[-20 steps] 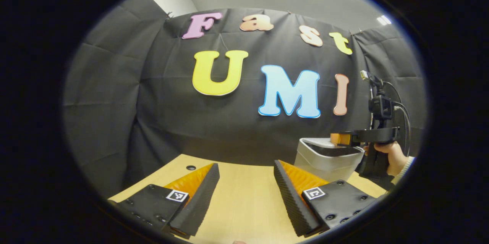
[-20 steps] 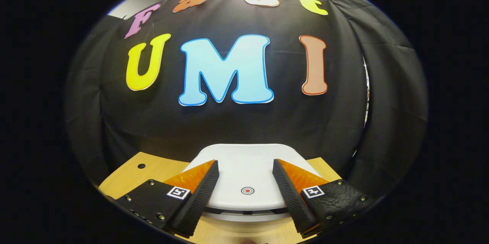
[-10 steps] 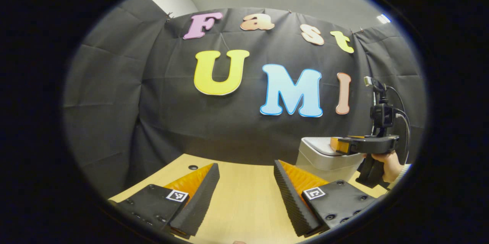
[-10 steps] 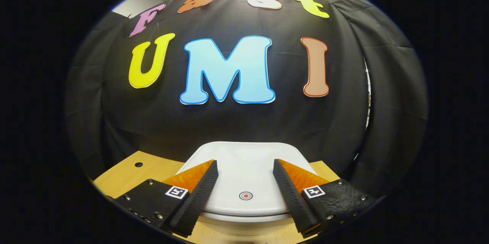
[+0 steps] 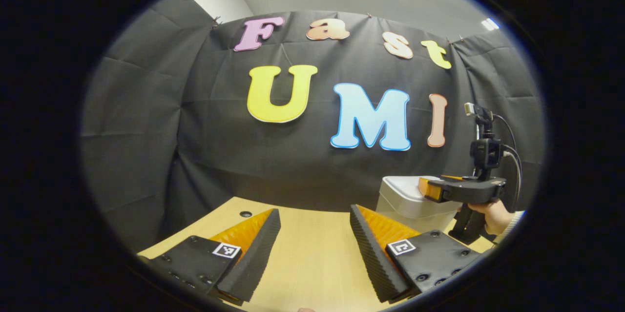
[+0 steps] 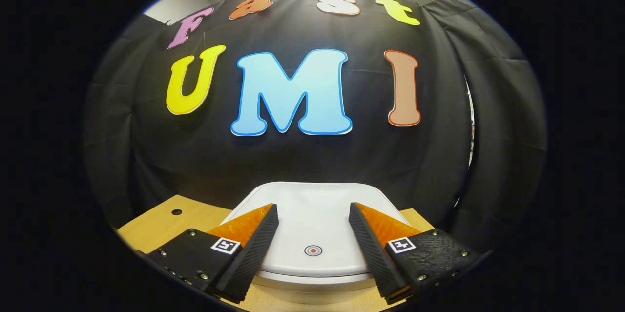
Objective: Press the lid of the desktop garbage bin to open it, pick up the crumpled paper on the desktop and throw it into the bin, then pick up the pop can on the desktop and drop it into the bin, and finally close the garbage bin lid.
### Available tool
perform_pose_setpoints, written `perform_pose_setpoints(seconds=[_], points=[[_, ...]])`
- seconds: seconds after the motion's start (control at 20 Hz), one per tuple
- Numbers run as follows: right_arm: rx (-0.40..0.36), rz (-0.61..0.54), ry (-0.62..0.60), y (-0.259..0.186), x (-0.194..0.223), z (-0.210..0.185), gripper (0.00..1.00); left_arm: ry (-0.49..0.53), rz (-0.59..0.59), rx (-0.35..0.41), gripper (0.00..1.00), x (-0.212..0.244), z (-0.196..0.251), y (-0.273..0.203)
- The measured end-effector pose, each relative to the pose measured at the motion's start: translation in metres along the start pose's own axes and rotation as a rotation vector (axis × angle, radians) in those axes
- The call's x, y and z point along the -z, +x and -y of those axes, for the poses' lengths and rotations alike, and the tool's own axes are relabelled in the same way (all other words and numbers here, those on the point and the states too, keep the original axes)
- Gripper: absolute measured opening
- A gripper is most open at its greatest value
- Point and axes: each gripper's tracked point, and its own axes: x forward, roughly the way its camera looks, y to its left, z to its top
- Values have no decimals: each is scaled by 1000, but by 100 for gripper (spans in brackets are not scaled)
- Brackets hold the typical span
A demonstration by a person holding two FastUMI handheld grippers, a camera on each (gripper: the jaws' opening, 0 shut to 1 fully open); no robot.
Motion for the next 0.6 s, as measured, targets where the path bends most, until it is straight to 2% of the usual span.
perform_pose_setpoints(seconds=[0.4, 0.5, 0.6], points=[[-6, 44, -21, 0, 7, 0, 96, 1, 0, -23, 96, 0, -9, 9], [-11, 69, 24, -1, 7, 0, 96, -1, 4, -29, 96, -2, -11, 9], [-11, 81, 16, 1, 9, 1, 96, -2, 10, -34, 96, -3, -12, 10]])
